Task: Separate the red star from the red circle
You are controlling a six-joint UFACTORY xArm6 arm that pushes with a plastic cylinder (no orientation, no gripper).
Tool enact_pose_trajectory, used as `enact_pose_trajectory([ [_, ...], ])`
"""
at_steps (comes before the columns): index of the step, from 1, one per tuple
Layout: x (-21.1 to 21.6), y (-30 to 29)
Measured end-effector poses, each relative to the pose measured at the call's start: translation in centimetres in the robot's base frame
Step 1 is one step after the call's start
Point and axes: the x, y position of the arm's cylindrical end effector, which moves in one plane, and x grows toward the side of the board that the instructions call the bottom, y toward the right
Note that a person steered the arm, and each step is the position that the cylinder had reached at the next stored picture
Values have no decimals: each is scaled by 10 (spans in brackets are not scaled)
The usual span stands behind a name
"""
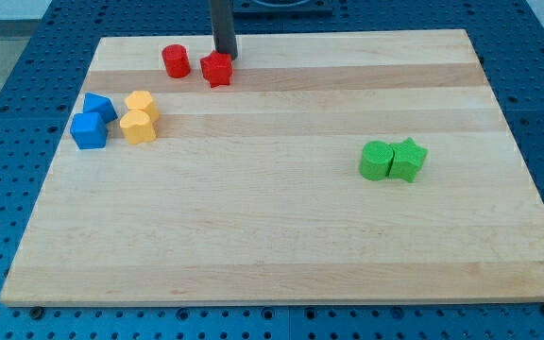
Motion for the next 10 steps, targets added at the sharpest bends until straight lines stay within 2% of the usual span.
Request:
enact_pose_trajectory([
  [3,0,-36],
  [7,5,-39],
  [10,45,-11],
])
